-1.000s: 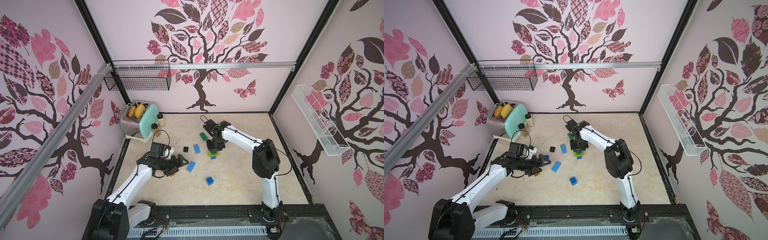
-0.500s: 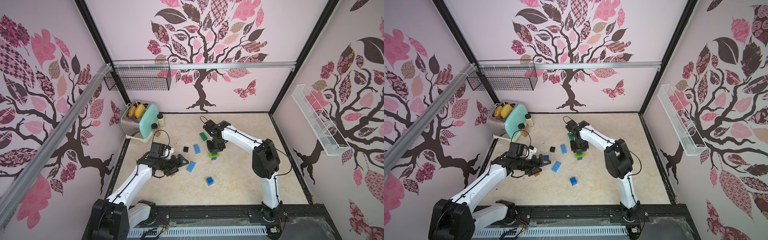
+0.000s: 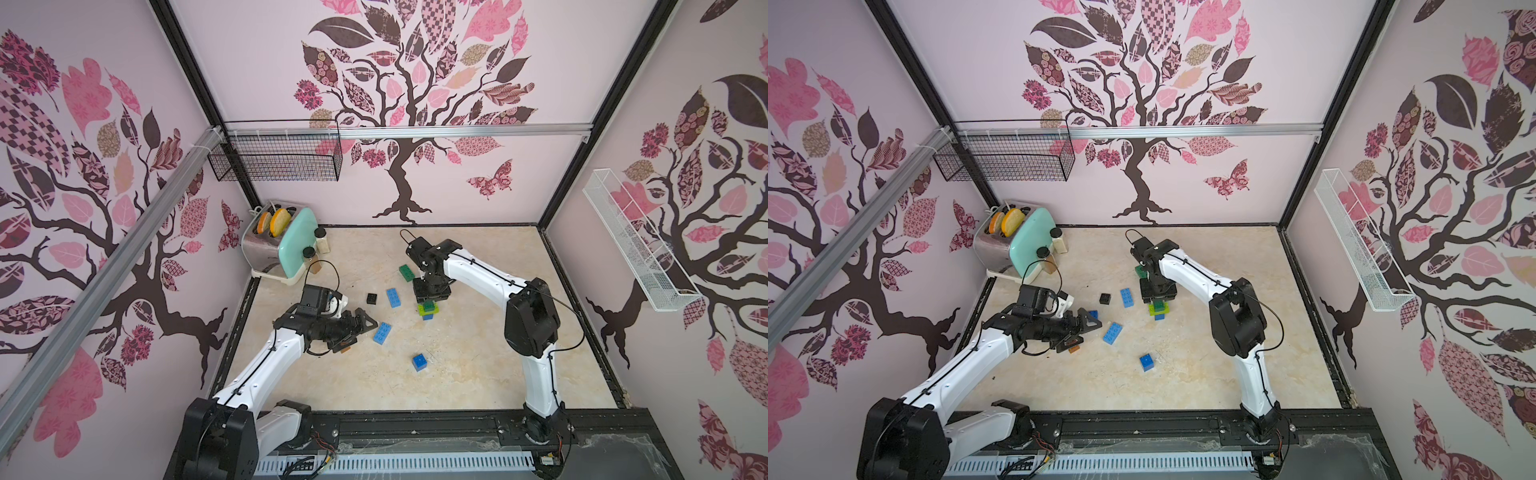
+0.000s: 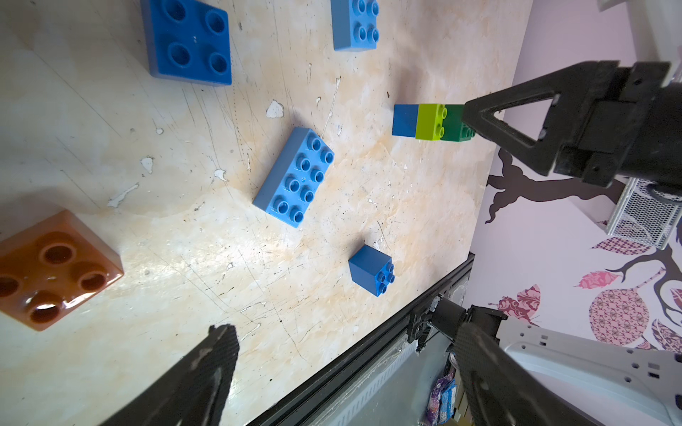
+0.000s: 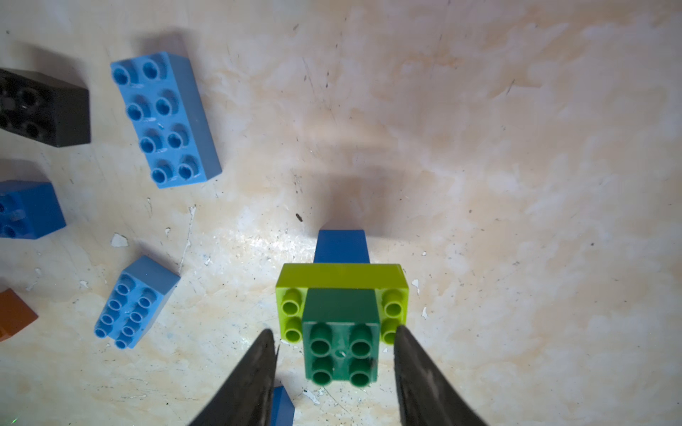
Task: Assemble the letter f with lego
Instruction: Assemble the lego brick with the lego brick.
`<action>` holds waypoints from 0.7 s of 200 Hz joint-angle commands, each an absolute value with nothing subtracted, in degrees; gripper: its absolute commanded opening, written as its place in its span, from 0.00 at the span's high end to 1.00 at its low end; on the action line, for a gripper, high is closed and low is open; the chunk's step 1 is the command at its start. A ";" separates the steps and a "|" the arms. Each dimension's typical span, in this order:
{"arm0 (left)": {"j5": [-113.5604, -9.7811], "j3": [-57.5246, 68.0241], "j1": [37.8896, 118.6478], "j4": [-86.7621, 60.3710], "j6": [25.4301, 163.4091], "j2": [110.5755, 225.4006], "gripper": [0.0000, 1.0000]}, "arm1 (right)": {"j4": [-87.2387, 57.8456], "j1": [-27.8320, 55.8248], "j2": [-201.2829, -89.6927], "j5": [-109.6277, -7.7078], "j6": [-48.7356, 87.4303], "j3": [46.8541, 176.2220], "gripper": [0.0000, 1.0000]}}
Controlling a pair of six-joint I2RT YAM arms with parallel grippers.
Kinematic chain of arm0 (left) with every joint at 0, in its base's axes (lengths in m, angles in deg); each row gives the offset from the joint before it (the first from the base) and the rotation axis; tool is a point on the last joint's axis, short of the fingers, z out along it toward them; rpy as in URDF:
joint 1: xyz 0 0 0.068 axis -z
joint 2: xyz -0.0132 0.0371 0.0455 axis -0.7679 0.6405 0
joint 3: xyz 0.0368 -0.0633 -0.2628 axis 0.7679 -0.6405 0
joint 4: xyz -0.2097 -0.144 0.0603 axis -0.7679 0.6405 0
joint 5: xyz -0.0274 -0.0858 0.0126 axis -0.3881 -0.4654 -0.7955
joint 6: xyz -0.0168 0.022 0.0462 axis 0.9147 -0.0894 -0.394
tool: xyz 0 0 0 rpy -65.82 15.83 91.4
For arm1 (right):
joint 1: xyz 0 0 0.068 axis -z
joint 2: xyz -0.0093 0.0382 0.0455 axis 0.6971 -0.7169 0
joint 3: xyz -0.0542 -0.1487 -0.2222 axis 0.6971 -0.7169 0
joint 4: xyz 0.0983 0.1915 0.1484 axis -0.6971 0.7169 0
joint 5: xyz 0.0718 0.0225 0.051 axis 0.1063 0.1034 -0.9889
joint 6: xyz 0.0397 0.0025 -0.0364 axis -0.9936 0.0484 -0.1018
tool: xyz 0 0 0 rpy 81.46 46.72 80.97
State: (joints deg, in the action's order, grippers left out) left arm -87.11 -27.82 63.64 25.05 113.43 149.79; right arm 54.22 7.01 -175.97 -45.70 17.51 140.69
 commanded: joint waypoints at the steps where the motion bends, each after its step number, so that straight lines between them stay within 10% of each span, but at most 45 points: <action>1: -86.16 -28.22 63.33 24.92 112.93 149.70 0.04 | 55.50 6.37 -172.46 -43.25 17.87 144.41 0.43; 140: -69.23 -10.12 63.35 39.00 120.03 166.15 0.13 | 54.87 7.09 -167.89 -45.30 23.00 143.42 0.23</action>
State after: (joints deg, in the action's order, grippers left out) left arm -72.47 -12.66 63.56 36.83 116.73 165.07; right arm 56.01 6.05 -170.18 -44.32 20.98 144.30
